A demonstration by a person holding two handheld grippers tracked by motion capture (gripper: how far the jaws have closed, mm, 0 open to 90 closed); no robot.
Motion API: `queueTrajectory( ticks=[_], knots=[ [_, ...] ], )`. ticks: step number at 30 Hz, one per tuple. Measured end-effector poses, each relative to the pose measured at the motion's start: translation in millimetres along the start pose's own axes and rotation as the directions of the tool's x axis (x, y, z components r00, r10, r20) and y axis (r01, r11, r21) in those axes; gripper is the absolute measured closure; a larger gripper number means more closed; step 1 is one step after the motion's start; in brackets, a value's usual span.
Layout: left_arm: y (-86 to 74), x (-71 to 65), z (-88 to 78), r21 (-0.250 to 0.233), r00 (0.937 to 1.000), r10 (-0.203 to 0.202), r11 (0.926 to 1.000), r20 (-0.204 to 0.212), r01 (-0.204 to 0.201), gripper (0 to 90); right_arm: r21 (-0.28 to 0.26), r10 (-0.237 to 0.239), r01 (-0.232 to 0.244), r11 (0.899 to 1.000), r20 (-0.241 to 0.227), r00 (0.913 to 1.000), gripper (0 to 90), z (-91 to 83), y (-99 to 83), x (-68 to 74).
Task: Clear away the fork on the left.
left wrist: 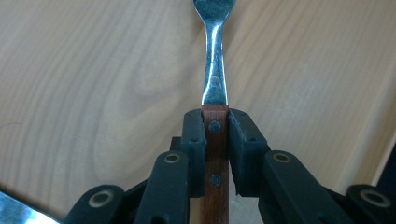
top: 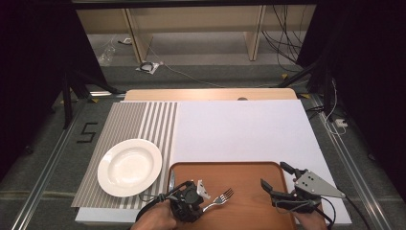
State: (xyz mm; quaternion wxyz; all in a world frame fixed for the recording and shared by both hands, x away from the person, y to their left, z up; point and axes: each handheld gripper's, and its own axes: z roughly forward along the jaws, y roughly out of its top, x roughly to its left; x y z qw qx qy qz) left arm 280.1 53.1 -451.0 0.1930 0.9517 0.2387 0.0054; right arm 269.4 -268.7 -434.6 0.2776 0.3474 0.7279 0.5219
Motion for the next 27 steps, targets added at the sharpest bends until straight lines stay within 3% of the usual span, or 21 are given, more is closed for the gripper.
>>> queueTrajectory(
  ticks=[27],
  knots=[
    [-11.8, -13.1, 5.8, 0.025, 0.9994, -0.002, 0.9997, 0.034, 0.002, 76.2, -0.005, -0.007, 0.007, 1.000, -0.003, 1.0000, 16.6, -0.1, 0.2, 0.4]
  ],
)
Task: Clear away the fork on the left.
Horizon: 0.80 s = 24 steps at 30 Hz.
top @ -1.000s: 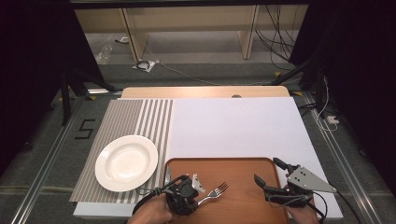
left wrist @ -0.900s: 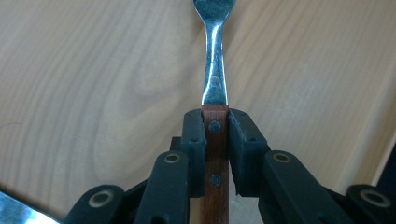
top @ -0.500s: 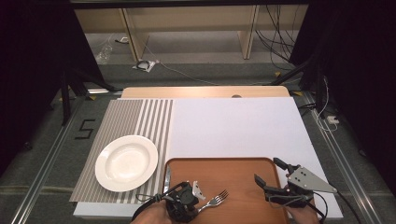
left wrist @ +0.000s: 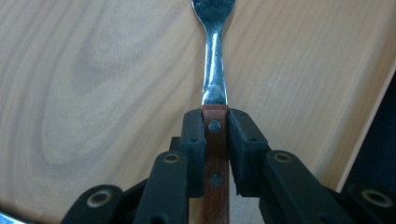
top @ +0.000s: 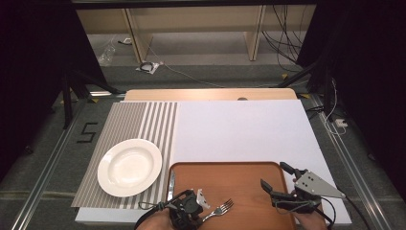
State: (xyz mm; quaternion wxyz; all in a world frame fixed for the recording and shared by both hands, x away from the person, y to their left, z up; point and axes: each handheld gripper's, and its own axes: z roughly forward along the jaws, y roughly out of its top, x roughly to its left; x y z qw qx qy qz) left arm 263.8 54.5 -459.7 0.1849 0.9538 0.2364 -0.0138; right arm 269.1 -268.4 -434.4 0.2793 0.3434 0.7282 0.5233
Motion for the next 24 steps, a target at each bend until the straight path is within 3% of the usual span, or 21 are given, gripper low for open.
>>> queueTrajectory(
  ticks=[6, 10, 13, 17, 24],
  knots=[
    [0.5, -2.1, -1.5, -0.006, 0.9999, -0.001, 1.0000, 0.013, 0.001, 64.4, 0.000, -0.002, 0.002, 1.000, -0.001, 1.0000, 16.6, -0.1, 0.0, 0.0],
    [3.0, -4.3, -5.6, -0.051, 1.0000, -0.002, 0.9987, -0.010, 0.001, 53.9, 0.002, -0.003, 0.003, 1.000, -0.002, 1.0000, 16.7, -0.1, 0.0, 0.1],
    [4.3, -6.9, -9.9, -0.091, 0.9997, 0.011, 0.9958, -0.023, -0.013, 51.7, 0.000, -0.002, 0.002, 1.000, -0.001, 1.0000, 16.7, -0.2, 0.0, 0.1],
    [5.7, -11.8, -12.8, -0.133, 0.9992, 0.030, 0.9905, -0.027, -0.033, 59.3, 0.001, -0.004, 0.004, 1.000, -0.002, 1.0000, 16.7, 0.0, -0.1, 0.0],
    [6.7, -18.4, -9.9, -0.155, 0.9975, 0.062, 0.9856, -0.035, -0.067, 83.0, 0.003, -0.004, 0.004, 1.000, -0.002, 1.0000, 16.7, -0.1, -0.1, 0.3]
  ],
)
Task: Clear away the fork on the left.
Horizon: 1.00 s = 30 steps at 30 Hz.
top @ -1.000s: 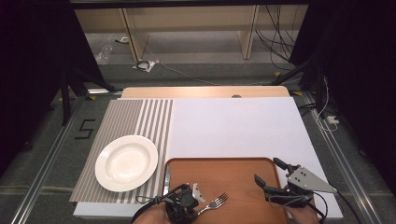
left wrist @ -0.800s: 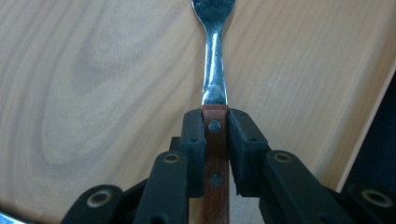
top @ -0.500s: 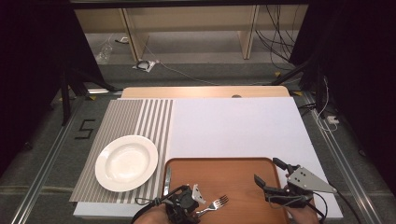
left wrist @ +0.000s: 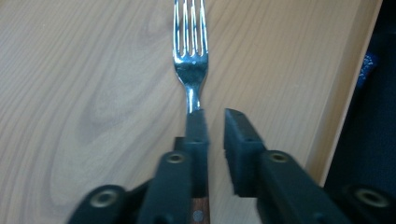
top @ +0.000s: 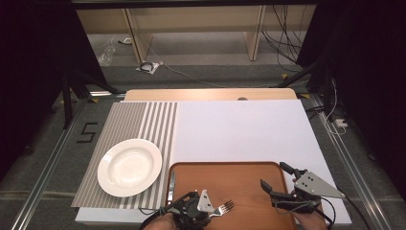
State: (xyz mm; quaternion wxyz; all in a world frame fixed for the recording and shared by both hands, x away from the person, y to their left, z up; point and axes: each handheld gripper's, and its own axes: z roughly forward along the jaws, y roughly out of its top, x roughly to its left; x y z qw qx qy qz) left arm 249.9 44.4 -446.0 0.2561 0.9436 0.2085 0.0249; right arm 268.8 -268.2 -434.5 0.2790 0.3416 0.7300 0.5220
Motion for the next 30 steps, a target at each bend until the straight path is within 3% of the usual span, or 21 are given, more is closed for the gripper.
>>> queueTrajectory(
  ticks=[5, 13, 23, 30],
  knots=[
    [-0.9, -5.4, 9.1, 0.027, 0.9995, 0.028, 0.9992, 0.016, -0.029, 89.0, 0.002, 0.000, 0.000, 1.000, -0.001, 1.0000, 16.8, 0.0, 0.0, 0.3],
    [-2.6, -5.5, 16.5, 0.048, 0.9991, 0.038, 0.9981, 0.017, -0.039, 89.2, 0.002, 0.000, 0.000, 1.000, -0.002, 1.0000, 16.8, -0.1, 0.0, 0.5],
    [-4.7, 0.1, 18.3, 0.059, 0.9998, 0.020, 0.9980, -0.006, -0.019, 89.2, 0.008, -0.001, 0.001, 1.000, -0.002, 1.0000, 16.9, 0.1, 0.0, 0.7],
    [-8.7, 11.5, 15.0, 0.061, 0.9995, -0.011, 0.9981, -0.029, 0.013, 89.1, 0.008, 0.000, 0.000, 1.000, -0.002, 1.0000, 16.9, 0.1, -0.1, 0.6]
  ],
)
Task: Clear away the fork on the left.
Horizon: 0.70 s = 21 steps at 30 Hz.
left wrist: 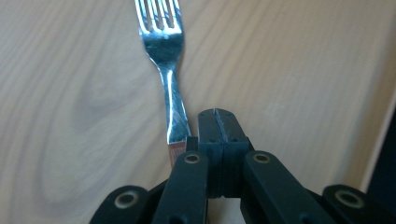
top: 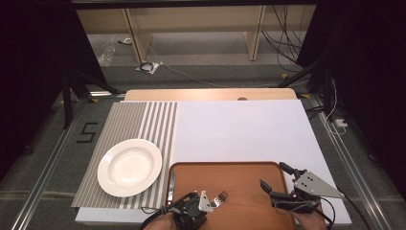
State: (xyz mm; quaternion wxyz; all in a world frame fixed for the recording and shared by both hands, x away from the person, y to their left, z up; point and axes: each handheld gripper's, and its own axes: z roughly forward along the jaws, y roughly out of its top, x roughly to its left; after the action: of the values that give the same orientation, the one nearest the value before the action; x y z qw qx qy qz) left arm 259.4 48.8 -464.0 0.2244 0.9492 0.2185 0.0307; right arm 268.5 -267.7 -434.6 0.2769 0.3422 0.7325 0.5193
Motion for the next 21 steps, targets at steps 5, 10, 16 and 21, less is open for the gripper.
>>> queueTrajectory(
  ticks=[5, 10, 16, 21],
  knots=[
    [-3.2, 7.9, -2.1, 0.000, 0.9997, -0.018, 0.9998, -0.018, 0.018, 89.1, -0.002, 0.000, 0.000, 1.000, 0.001, 1.0000, 17.0, 0.1, 0.0, -0.1],
    [-7.1, 16.4, -4.4, 0.000, 0.9985, -0.041, 0.9992, -0.037, 0.041, 89.0, -0.002, 0.000, 0.000, 1.000, 0.000, 1.0000, 17.0, 0.0, 0.0, -0.1],
    [-11.7, 24.2, -6.9, 0.001, 0.9965, -0.064, 0.9979, -0.052, 0.065, 89.0, -0.002, -0.001, 0.001, 1.000, 0.000, 1.0000, 17.0, -0.1, 0.1, 0.0],
    [-15.3, 29.8, -8.9, 0.002, 0.9946, -0.082, 0.9966, -0.063, 0.082, 89.0, 0.002, -0.002, 0.002, 1.000, 0.001, 1.0000, 17.0, -0.5, 0.2, 0.0]
  ],
)
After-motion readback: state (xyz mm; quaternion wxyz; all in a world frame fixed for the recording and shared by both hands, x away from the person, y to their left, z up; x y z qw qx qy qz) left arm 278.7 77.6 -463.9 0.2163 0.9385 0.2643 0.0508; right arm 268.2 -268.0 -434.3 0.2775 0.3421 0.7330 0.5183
